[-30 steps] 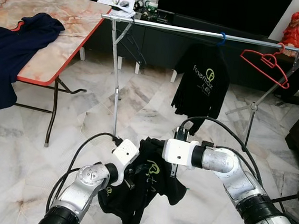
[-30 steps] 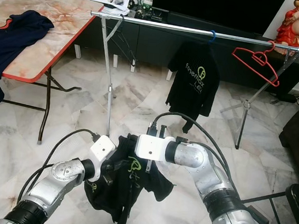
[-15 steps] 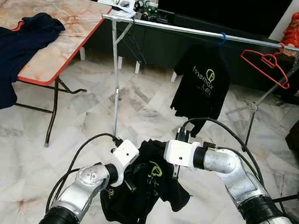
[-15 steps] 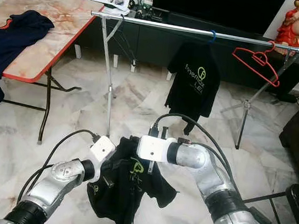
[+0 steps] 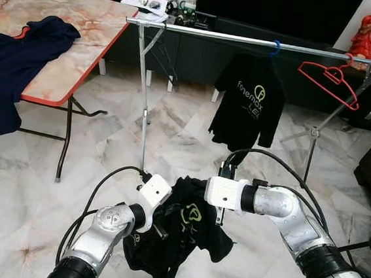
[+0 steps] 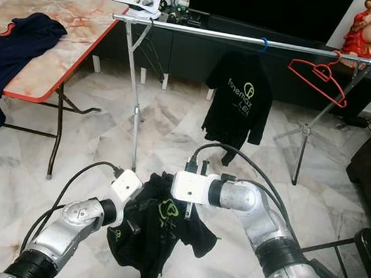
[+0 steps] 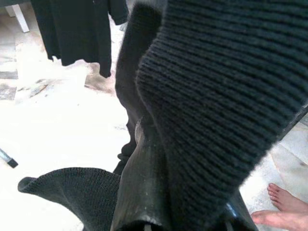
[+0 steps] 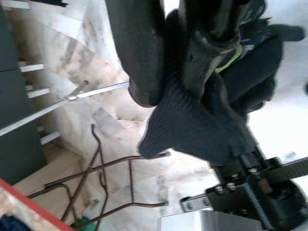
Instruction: Hang hanger
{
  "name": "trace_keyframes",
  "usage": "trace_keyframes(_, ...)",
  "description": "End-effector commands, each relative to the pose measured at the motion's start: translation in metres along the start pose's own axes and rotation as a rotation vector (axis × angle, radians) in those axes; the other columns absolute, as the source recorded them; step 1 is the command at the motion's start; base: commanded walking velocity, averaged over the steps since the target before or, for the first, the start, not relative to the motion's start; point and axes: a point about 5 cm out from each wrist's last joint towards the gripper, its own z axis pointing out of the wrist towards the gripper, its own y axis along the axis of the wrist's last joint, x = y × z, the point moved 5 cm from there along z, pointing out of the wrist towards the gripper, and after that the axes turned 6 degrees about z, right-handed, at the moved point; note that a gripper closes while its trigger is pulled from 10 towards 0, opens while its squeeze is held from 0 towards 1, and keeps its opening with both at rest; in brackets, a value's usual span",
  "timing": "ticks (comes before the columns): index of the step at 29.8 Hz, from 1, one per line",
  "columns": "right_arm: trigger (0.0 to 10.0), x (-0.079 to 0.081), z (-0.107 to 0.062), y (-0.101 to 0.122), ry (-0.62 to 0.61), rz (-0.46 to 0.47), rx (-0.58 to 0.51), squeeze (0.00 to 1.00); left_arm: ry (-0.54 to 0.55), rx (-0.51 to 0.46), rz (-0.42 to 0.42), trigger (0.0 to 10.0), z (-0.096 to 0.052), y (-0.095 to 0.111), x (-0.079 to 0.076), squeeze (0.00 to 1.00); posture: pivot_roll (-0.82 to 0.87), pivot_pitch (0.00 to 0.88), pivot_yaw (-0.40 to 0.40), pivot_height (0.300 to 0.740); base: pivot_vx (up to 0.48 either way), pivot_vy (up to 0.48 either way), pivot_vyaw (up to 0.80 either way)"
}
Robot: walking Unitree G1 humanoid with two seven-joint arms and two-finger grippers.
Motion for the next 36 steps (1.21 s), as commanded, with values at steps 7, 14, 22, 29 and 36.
trace_keyframes(7, 10.0, 0.032, -0.027, -0.036, 0.230, 0.036, 0.162, 1.00, -0.004, -0.006, -0.006, 0.0, -0.001, 0.000, 0.000, 0.00, 0.02, 0.073, -0.109, 0.740, 0.000, 0.000, 0.00)
trace_keyframes(14, 10.0, 0.021, -0.042, -0.046, 0.188, 0.045, 0.215, 1.00, 0.004, 0.003, -0.011, 0.0, -0.003, -0.003, 0.001, 0.00, 0.02, 0.081, -0.109, 0.740, 0.000, 0.000, 0.00)
trace_keyframes(22, 10.0, 0.005, -0.055, -0.069, 0.026, 0.042, 0.316, 1.00, 0.033, 0.000, -0.003, 0.0, -0.010, 0.001, 0.016, 0.00, 0.02, 0.089, -0.109, 0.740, 0.000, 0.000, 0.00)
trace_keyframes(29, 10.0, 0.043, -0.066, -0.107, 0.014, 0.110, 0.421, 1.00, -0.040, 0.000, 0.057, 0.0, -0.027, 0.012, 0.023, 0.00, 0.02, 0.094, -0.094, 0.740, 0.000, 0.000, 0.00)
trace_keyframes(36, 10.0, 0.068, -0.076, -0.135, 0.013, 0.102, 0.519, 0.00, -0.125, -0.025, 0.087, 0.0, -0.039, 0.033, 0.030, 0.00, 0.02, 0.093, -0.085, 0.740, 0.000, 0.000, 0.00)
